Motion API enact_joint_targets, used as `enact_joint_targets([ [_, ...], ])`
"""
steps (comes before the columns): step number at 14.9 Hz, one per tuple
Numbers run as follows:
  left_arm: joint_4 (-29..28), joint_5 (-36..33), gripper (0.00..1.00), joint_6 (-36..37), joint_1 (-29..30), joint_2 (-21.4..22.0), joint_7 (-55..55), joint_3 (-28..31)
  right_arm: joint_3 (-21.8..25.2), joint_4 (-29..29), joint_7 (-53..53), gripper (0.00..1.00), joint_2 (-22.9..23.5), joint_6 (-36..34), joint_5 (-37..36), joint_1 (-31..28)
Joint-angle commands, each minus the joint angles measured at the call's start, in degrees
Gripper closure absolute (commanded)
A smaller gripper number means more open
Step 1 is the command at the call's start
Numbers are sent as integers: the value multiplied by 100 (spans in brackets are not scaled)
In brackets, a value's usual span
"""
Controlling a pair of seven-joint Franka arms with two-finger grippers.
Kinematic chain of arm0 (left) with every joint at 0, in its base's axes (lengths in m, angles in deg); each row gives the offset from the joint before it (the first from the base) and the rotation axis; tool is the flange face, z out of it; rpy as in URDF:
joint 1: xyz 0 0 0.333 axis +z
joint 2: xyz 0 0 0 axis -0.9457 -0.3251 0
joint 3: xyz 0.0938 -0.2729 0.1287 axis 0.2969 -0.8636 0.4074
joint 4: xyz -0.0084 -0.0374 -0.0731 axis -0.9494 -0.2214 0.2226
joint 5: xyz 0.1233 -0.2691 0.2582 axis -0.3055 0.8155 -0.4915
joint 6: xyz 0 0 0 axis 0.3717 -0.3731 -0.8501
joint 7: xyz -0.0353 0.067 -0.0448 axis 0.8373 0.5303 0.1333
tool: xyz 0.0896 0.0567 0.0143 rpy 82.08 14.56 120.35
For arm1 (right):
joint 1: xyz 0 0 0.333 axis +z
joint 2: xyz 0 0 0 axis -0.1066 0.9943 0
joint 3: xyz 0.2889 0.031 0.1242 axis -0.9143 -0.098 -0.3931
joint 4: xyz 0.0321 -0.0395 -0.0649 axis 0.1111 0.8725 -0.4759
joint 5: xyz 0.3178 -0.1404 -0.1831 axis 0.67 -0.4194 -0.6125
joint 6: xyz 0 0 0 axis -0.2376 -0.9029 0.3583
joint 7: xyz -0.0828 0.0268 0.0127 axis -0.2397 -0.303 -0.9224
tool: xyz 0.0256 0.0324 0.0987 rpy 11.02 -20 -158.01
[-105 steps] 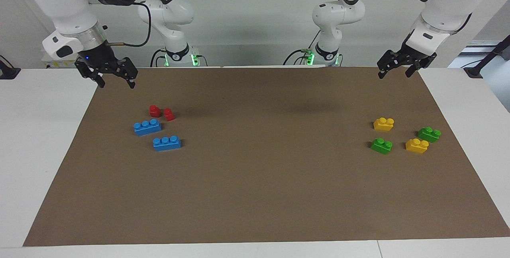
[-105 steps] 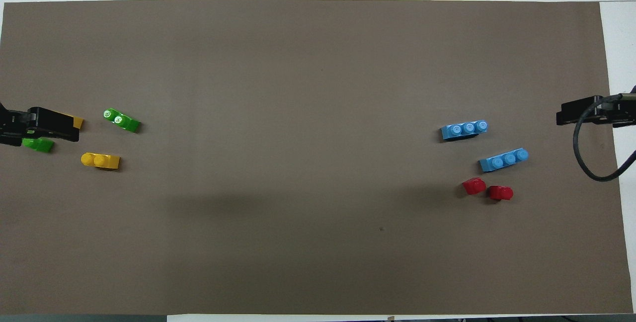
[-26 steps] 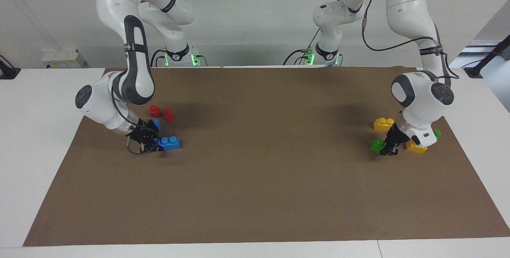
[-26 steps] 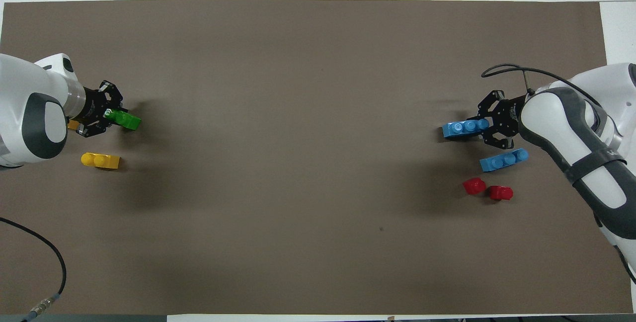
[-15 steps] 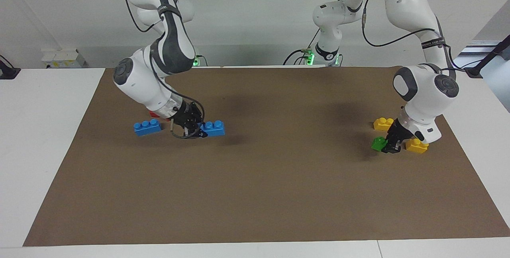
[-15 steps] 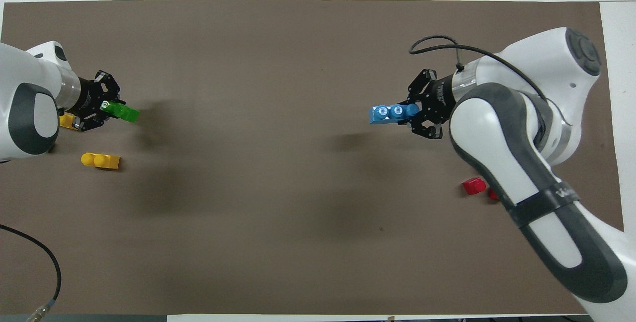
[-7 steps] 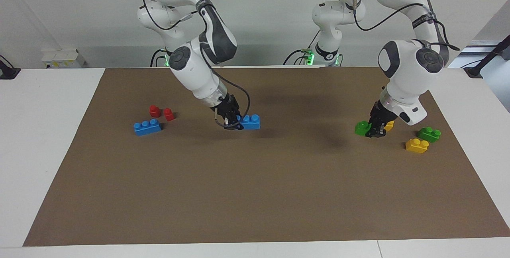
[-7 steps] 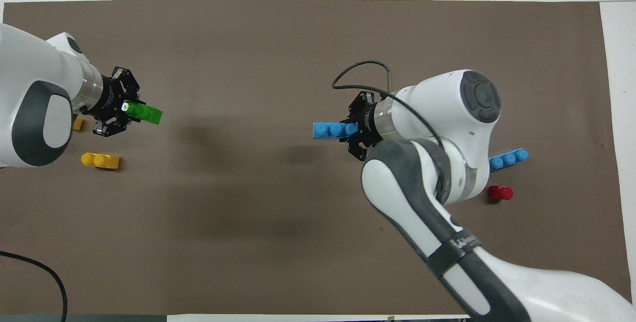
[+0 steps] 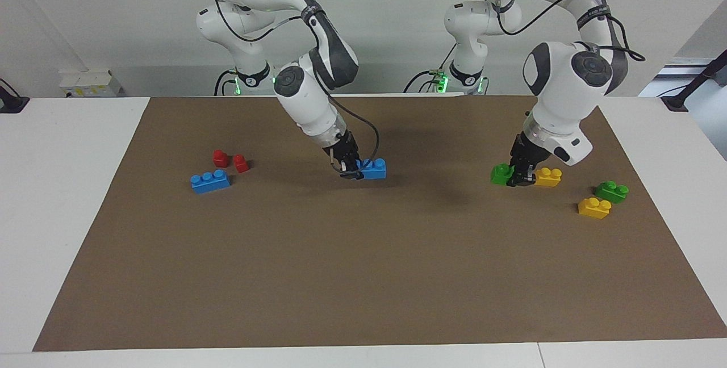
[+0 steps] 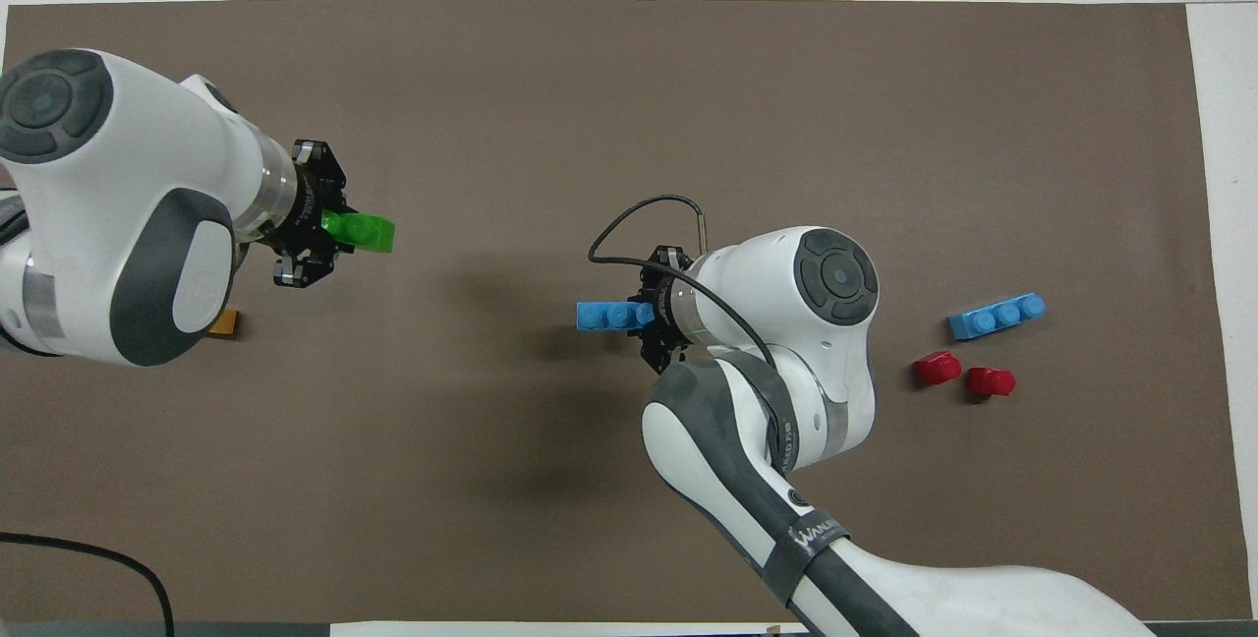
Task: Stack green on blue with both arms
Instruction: 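Carry the green brick with the left gripper while the right gripper carries blue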
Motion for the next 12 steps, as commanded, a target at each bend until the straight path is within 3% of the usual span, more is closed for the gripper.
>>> enact_joint_targets([
  [1, -227, -85, 100, 43, -413, 185, -640, 81, 15, 42, -133, 95, 190, 340, 99, 181],
  [6, -569, -85, 100, -185, -1073, 351, -1449, 90, 6, 42, -125, 94, 410, 665, 266, 409],
  [10, -1500, -129, 100, -958, -1600, 729, -2091, 90, -3, 60, -116, 94, 542, 815, 275, 427],
  [12, -1607, -137, 100, -1169, -1715, 721, -2591, 81, -3, 69, -116, 94, 568, 824, 275, 427],
])
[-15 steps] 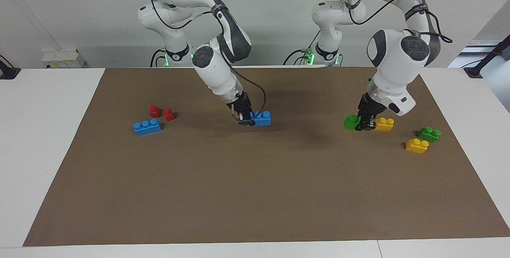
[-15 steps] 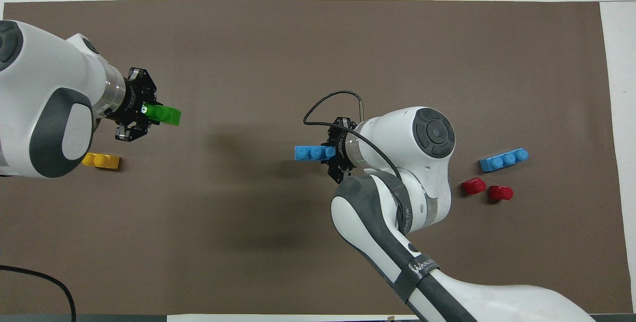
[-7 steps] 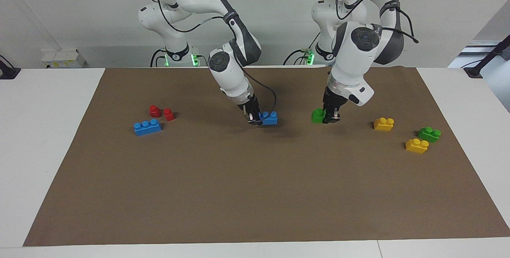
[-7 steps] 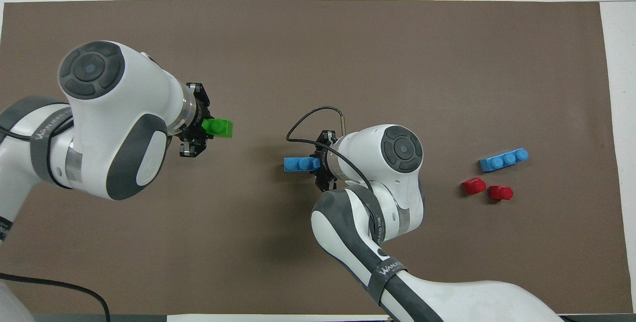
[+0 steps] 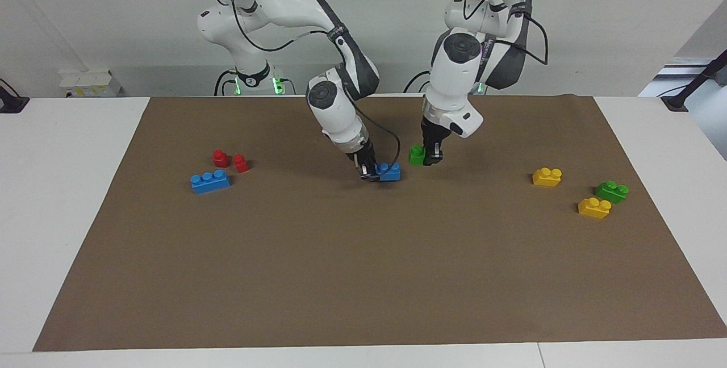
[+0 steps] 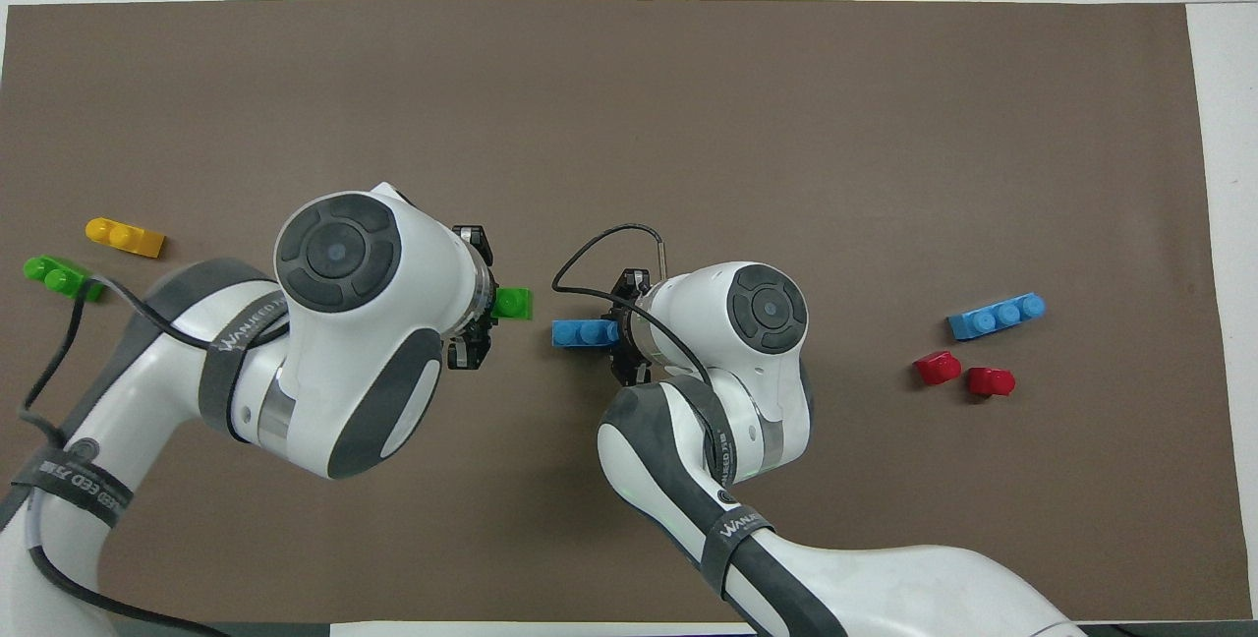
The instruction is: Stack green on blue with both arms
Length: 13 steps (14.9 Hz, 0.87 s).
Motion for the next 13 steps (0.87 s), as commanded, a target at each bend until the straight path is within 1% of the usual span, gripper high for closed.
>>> enact_joint_targets([
  [1, -446, -111, 100, -394, -199, 285, -608, 86, -5, 53, -41, 94, 59, 172, 131, 28],
  [6, -446, -269, 100, -710, -559, -5, -1330, 86, -5, 106, -24, 94, 77, 190, 131, 55],
  [8, -446, -366, 100, -807, -630, -101, -1479, 86, -5, 185, -24, 94, 77, 347, 131, 55],
  [11, -454, -454, 100, -886, -674, -137, -1603, 86, -5, 203, -15, 94, 77, 366, 148, 55],
  [13, -454, -463, 100, -991, -753, -251, -1647, 86, -5, 203, -15, 94, 77, 357, 148, 55],
])
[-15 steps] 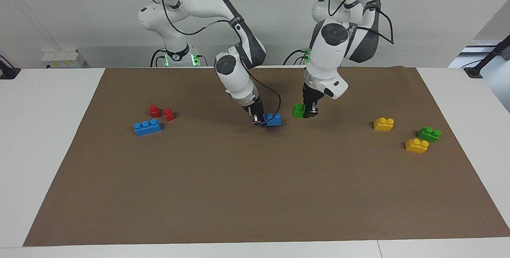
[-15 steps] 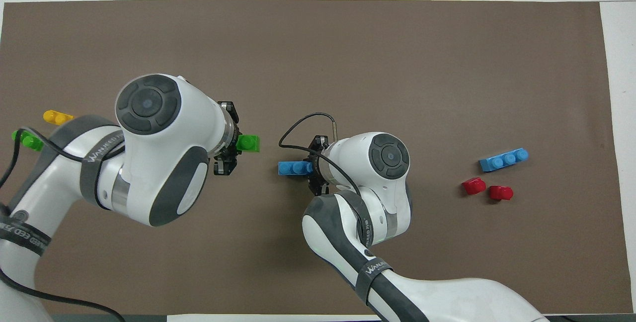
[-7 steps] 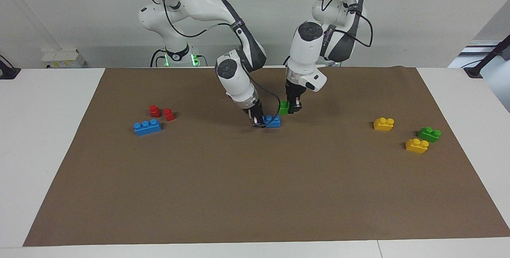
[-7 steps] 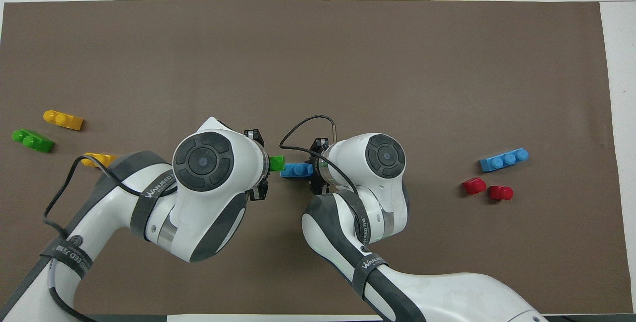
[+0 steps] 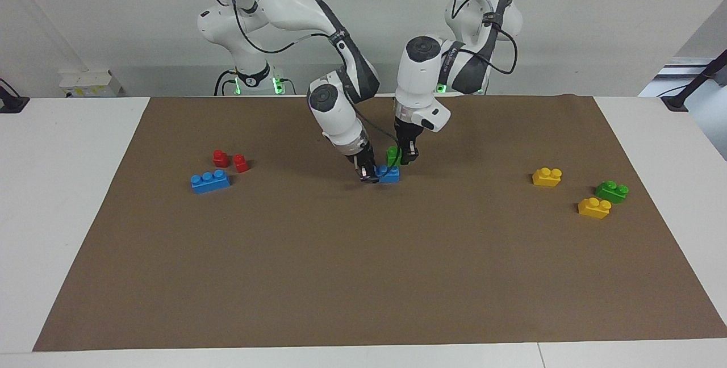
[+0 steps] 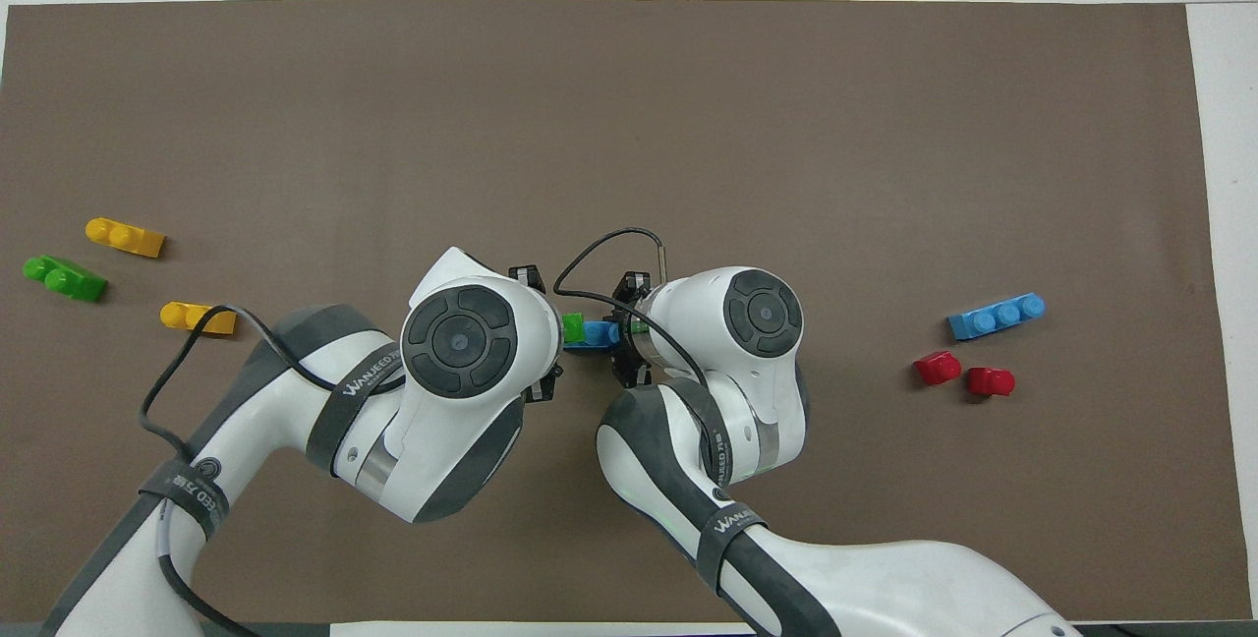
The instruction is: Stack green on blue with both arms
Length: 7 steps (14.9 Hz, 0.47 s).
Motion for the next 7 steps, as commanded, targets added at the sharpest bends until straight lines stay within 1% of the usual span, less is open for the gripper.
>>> enact_joint_targets([
  [1, -100, -137, 100, -283, -161, -107, -240, 84, 6, 150, -15, 94, 2, 218, 146, 39],
  [5, -100, -137, 100, -353, -266, -239, -267, 84, 6, 150, -15, 94, 2, 218, 146, 39],
  [7, -100, -250, 100, -362, -301, -335, -337, 84, 6, 150, -15, 94, 2, 218, 154, 39],
])
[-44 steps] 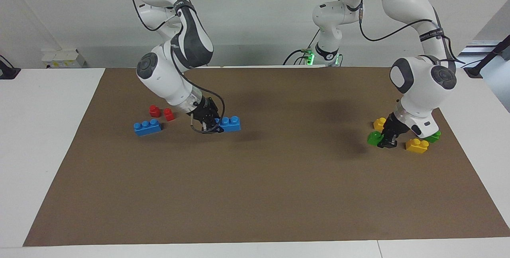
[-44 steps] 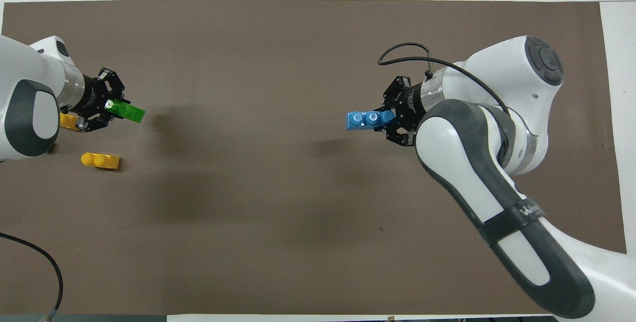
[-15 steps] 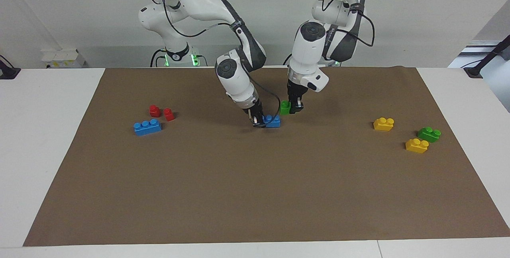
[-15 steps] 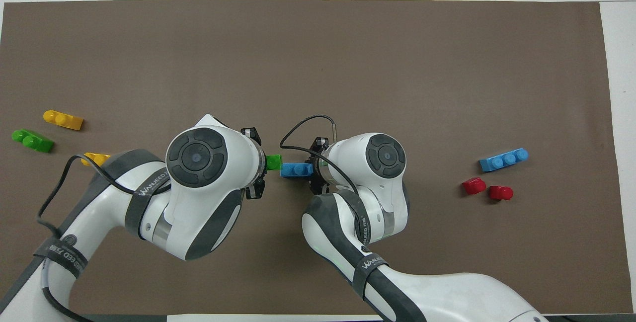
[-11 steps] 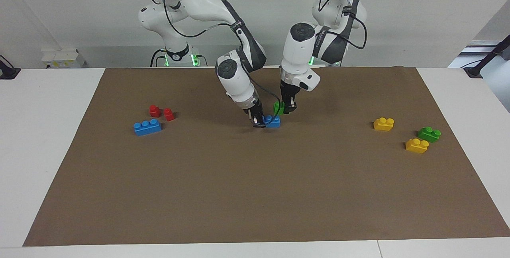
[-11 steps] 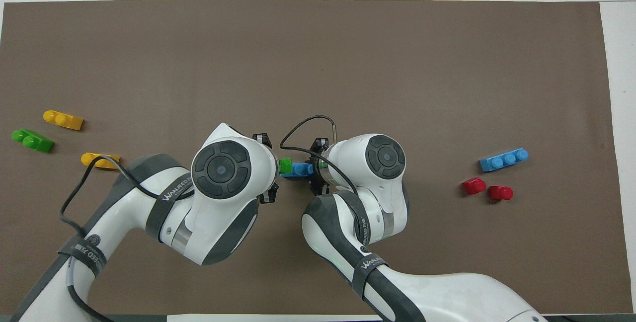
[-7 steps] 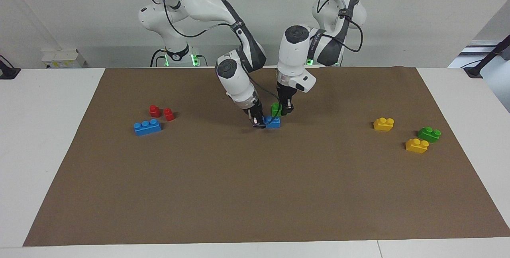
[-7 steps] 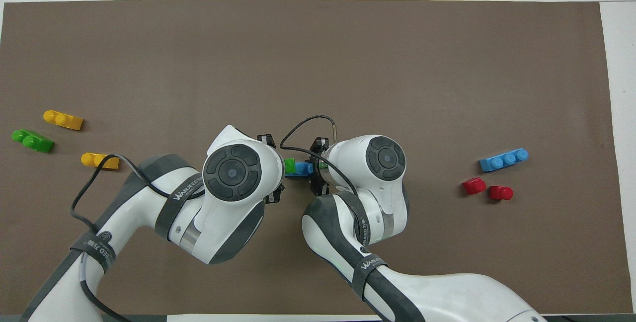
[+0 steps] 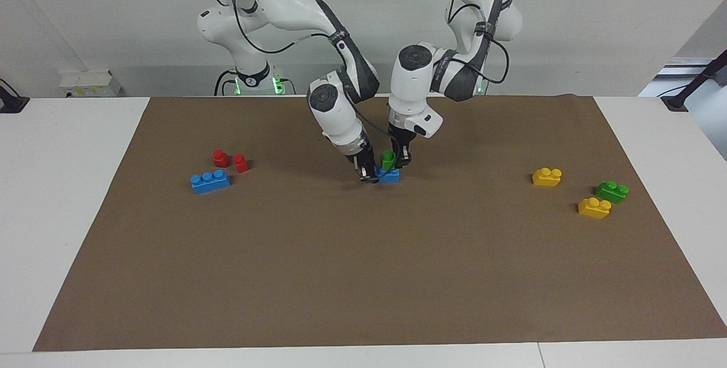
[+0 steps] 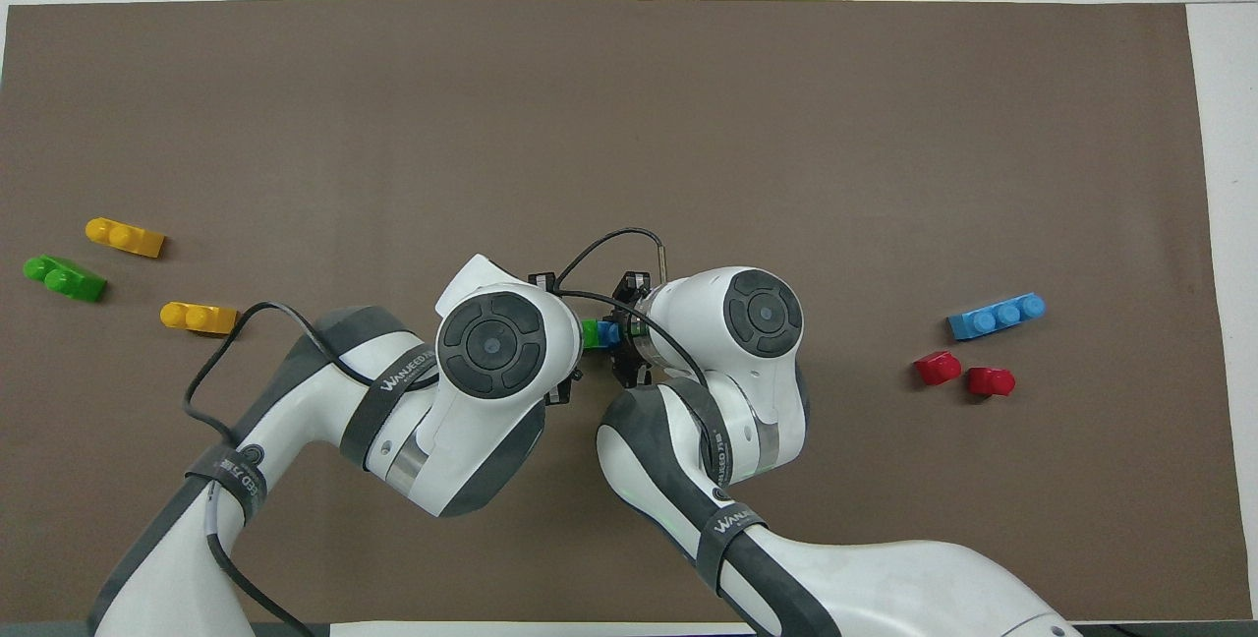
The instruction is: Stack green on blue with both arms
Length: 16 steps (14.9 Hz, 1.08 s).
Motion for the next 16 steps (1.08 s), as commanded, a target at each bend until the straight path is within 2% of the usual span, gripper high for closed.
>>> enact_joint_targets([
  [1, -89, -280, 100, -161, -153, -123, -300, 85, 6, 149, -15, 94, 2, 216, 145, 38],
  [13, -80, -457, 100, -320, -215, -308, -257, 94, 6, 149, -15, 94, 2, 216, 154, 30],
  [14, -71, -466, 75, -302, -180, -308, -169, 94, 6, 149, -15, 93, 2, 216, 145, 21],
  [15, -62, -457, 1, -285, -153, -300, -29, 85, 6, 149, -15, 90, 2, 207, 154, 21],
  [16, -62, -457, 0, -258, -136, -265, 50, 93, 6, 149, -15, 71, 2, 199, 154, 12],
])
